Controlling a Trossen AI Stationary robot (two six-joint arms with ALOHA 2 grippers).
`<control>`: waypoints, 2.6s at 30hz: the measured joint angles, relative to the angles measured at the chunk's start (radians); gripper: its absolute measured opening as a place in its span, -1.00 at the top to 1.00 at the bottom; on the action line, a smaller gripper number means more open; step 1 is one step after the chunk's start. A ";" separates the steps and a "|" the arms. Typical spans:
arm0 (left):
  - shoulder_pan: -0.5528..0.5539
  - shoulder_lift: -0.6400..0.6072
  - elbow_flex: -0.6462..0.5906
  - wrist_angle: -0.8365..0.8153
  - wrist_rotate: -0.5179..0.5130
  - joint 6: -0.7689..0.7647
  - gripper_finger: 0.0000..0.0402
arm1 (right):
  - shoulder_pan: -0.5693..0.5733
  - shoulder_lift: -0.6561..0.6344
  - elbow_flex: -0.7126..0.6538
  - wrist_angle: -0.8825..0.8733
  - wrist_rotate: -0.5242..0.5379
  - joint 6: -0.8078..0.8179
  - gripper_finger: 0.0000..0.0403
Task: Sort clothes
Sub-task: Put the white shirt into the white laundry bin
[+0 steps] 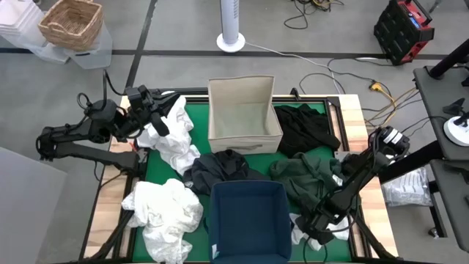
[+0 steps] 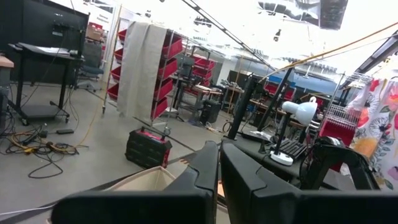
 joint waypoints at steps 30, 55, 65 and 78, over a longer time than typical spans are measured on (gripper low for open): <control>0.000 0.004 0.000 -0.001 -0.001 0.000 1.00 | -0.081 -0.434 0.599 -0.653 0.413 0.262 0.92; 0.000 -0.015 0.000 0.022 -0.033 0.000 1.00 | -0.551 -0.143 0.755 -0.012 -0.081 -0.143 0.92; 0.000 -0.058 0.000 0.023 -0.033 0.000 1.00 | -0.670 -0.010 0.755 0.044 -0.592 -0.093 0.88; 0.000 -0.083 0.000 0.020 -0.032 0.000 1.00 | -0.680 0.007 0.789 0.053 -0.578 -0.132 0.26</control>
